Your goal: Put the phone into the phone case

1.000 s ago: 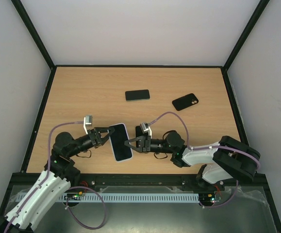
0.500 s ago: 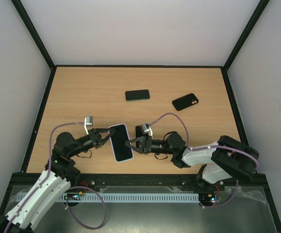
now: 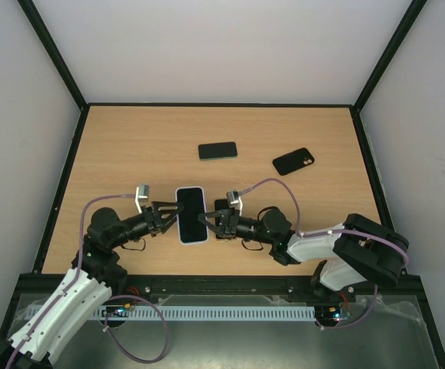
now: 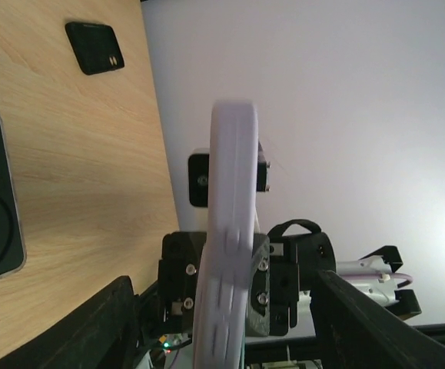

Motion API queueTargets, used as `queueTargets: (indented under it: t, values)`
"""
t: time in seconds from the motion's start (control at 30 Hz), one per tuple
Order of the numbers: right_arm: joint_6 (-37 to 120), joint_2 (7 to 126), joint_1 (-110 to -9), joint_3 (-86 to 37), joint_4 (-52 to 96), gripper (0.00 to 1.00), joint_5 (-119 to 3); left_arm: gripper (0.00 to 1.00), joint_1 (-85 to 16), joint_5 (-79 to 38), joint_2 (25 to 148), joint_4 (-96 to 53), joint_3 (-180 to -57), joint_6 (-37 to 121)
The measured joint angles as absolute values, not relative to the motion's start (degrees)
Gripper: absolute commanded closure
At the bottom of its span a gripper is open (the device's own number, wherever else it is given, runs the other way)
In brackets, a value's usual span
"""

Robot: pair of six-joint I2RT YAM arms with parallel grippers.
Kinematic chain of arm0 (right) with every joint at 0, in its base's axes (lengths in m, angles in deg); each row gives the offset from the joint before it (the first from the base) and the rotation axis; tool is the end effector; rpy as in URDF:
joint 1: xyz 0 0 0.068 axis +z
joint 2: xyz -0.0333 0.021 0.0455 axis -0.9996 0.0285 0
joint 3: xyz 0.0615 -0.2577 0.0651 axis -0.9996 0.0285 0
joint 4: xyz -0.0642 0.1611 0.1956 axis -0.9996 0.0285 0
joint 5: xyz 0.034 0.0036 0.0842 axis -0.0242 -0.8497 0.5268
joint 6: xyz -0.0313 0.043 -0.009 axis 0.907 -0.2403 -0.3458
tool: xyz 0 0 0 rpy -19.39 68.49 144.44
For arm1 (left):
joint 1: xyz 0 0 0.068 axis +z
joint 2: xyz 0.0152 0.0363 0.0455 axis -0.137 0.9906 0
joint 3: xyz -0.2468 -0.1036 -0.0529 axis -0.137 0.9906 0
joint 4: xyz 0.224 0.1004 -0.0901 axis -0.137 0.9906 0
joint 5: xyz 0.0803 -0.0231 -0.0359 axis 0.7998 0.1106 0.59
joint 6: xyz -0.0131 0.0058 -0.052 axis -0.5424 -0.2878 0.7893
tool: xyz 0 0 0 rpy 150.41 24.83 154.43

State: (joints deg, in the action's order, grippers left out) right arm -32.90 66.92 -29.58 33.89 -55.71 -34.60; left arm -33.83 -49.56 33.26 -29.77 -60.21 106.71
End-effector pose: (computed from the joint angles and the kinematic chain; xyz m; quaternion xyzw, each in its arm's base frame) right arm 0.1104 0.2179 0.2050 -0.0910 0.6284 0.7661 0.0993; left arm 0.1055 -0.0754 0.2427 -0.0653 0.6898 -0.6722 0.2610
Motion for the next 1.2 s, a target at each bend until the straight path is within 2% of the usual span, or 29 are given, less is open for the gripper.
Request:
queueTargets:
  t: [0.07,0.17,0.27,0.37,0.47,0.63,0.77,0.8,0.97,1.07,1.2]
  values:
    - [-32.9,66.9,-29.6,33.1,-54.5,0.89,-36.6,0.37,-33.8,-50.0,33.1,-30.0,-60.0,106.7]
    - [-32.9,66.9,-29.8,32.0,-53.7,0.89,-39.0,0.45,-33.8,-50.9,32.6,-30.4,-58.9,106.8]
    - [-33.0,66.9,-30.1,31.4,-53.3,0.89,-41.3,0.61,-33.8,-51.1,32.6,-29.7,-58.4,106.5]
    - [-33.1,67.2,-30.5,31.3,-52.2,0.89,-42.6,0.83,-33.8,-51.0,33.5,-28.9,-58.4,104.7]
    - [-33.7,68.3,-31.1,31.3,-50.7,0.90,-43.2,0.95,-33.8,-51.1,35.8,-28.6,-58.7,102.8]
    - [-34.0,69.0,-31.7,31.3,-49.8,0.89,-43.8,0.98,-33.7,-50.9,39.2,-26.0,-61.0,99.5]
    - [-33.7,69.1,-31.8,31.3,-49.3,0.89,-43.9,0.97,-33.7,-51.0,40.7,-25.1,-61.7,98.4]
    - [-33.7,69.4,-31.9,31.3,-49.2,0.89,-43.8,0.93,-33.6,-51.0,41.0,-24.8,-61.9,98.3]
    - [-33.4,69.5,-32.0,31.2,-48.3,0.89,-43.0,0.70,-33.6,-50.9,41.5,-23.1,-62.3,97.6]
    - [-32.4,69.5,-32.1,30.3,-46.8,0.90,-42.8,0.62,-33.6,-50.8,41.0,-21.7,-62.4,97.7]
    - [-30.3,69.3,-32.1,28.5,-41.6,0.90,-43.0,0.38,-33.6,-50.6,40.8,-21.1,-62.4,98.1]
